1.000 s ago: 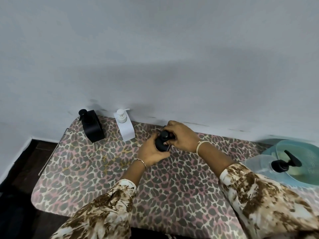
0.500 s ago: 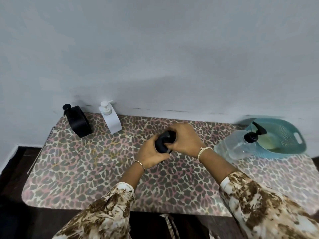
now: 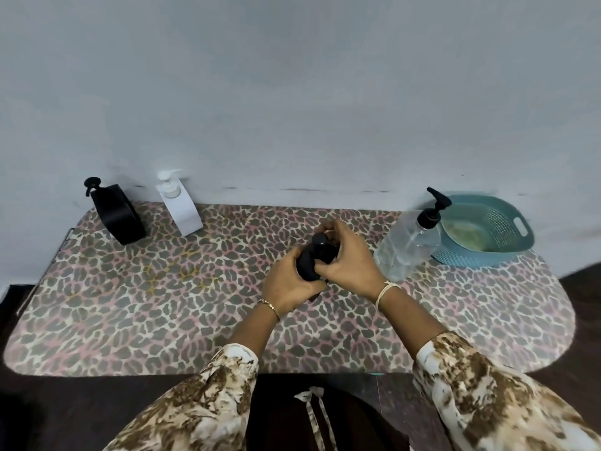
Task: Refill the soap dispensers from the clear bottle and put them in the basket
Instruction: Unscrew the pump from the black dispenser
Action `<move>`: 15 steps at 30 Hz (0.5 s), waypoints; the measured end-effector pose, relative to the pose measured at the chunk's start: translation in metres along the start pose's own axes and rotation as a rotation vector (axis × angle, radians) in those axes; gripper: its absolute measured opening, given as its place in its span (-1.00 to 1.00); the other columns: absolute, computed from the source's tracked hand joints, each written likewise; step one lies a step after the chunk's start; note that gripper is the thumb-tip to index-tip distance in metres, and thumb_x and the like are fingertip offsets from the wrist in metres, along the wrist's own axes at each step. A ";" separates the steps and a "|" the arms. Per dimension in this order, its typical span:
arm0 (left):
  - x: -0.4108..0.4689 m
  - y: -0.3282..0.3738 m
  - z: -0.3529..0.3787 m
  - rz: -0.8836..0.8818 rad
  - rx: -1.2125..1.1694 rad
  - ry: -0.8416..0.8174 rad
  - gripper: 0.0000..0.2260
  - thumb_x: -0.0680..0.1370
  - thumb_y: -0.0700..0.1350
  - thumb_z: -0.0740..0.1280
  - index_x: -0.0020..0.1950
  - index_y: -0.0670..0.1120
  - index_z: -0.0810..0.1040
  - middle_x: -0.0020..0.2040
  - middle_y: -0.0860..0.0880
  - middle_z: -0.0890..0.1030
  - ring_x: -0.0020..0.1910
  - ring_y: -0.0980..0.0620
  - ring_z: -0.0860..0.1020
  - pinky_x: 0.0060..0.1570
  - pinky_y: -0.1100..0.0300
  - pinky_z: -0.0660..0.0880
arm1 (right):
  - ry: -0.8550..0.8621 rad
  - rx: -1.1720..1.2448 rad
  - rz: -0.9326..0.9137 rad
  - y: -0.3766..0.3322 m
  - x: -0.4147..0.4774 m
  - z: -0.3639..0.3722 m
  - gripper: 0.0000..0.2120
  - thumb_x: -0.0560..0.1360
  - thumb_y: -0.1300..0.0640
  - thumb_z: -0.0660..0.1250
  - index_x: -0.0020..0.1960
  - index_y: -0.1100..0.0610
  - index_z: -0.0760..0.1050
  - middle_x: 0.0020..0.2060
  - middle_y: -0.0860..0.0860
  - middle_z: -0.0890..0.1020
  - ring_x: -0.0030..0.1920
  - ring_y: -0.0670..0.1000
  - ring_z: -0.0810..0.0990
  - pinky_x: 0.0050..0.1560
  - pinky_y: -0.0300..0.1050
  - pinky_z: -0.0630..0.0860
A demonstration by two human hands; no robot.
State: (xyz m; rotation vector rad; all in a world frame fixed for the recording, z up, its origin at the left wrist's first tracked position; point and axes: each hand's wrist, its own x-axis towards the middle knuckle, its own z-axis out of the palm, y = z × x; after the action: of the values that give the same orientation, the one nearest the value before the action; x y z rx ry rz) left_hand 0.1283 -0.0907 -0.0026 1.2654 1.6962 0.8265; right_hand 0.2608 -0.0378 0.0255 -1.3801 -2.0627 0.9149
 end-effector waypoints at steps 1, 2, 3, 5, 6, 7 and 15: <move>-0.001 -0.001 0.005 0.016 -0.004 0.016 -0.48 0.23 -0.03 0.52 0.15 0.12 0.48 -0.01 0.14 0.62 -0.03 0.10 0.60 0.03 0.02 0.58 | 0.031 -0.031 0.008 0.005 -0.004 0.001 -0.46 0.19 -0.03 0.49 0.12 -0.01 0.41 -0.01 -0.11 0.57 0.03 -0.06 0.54 0.07 0.00 0.54; -0.002 -0.003 0.012 0.028 -0.008 0.034 -0.47 0.24 -0.03 0.52 0.17 0.12 0.49 -0.01 0.15 0.62 -0.02 0.11 0.60 0.03 0.05 0.58 | 0.079 -0.068 0.021 0.011 -0.008 0.003 -0.45 0.17 -0.12 0.49 0.10 -0.03 0.40 -0.01 -0.12 0.55 0.04 -0.06 0.51 0.10 0.01 0.50; -0.001 -0.005 0.017 0.043 -0.005 0.052 -0.46 0.24 -0.02 0.51 0.20 0.10 0.49 0.00 0.16 0.62 -0.02 0.13 0.60 0.02 0.07 0.58 | 0.131 -0.093 0.039 0.016 -0.010 0.003 -0.44 0.16 -0.17 0.51 0.06 -0.05 0.39 -0.03 -0.14 0.53 0.03 -0.07 0.49 0.10 -0.01 0.45; -0.001 -0.010 0.030 0.072 0.004 0.094 -0.46 0.27 0.01 0.52 0.23 0.08 0.48 0.01 0.18 0.61 -0.01 0.15 0.60 0.00 0.16 0.58 | 0.227 -0.098 0.071 0.026 -0.015 0.006 -0.45 0.18 -0.19 0.55 0.03 -0.05 0.38 -0.07 -0.16 0.53 0.02 -0.07 0.48 0.11 -0.04 0.36; 0.000 -0.013 0.036 0.086 0.007 0.118 -0.48 0.29 0.02 0.52 0.22 0.08 0.49 0.00 0.20 0.60 -0.03 0.17 0.59 -0.03 0.23 0.57 | 0.262 -0.090 0.075 0.032 -0.017 0.007 -0.47 0.20 -0.16 0.55 0.04 -0.04 0.40 -0.08 -0.17 0.54 0.03 -0.06 0.50 0.14 -0.04 0.33; 0.001 -0.016 0.042 0.104 0.016 0.144 -0.52 0.31 0.03 0.53 0.19 0.09 0.50 -0.04 0.22 0.59 -0.07 0.20 0.58 -0.08 0.30 0.55 | 0.285 -0.076 0.074 0.038 -0.018 0.009 -0.49 0.22 -0.14 0.55 0.04 -0.03 0.41 -0.09 -0.19 0.54 0.05 -0.05 0.51 0.17 -0.03 0.32; 0.016 -0.043 0.082 0.276 0.021 0.397 -0.54 0.33 -0.01 0.50 0.21 0.09 0.51 -0.10 0.15 0.65 -0.14 0.14 0.62 -0.16 0.17 0.60 | 0.435 0.148 -0.086 0.080 -0.023 0.032 -0.61 0.24 -0.21 0.35 0.05 -0.22 0.41 -0.05 -0.30 0.51 0.14 -0.07 0.48 0.24 0.15 0.38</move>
State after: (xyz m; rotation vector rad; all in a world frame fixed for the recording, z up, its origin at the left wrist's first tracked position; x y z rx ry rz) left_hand 0.1824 -0.0856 -0.0792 1.4416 1.8600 1.2964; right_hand 0.2946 -0.0464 -0.0560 -1.2690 -1.6778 0.6469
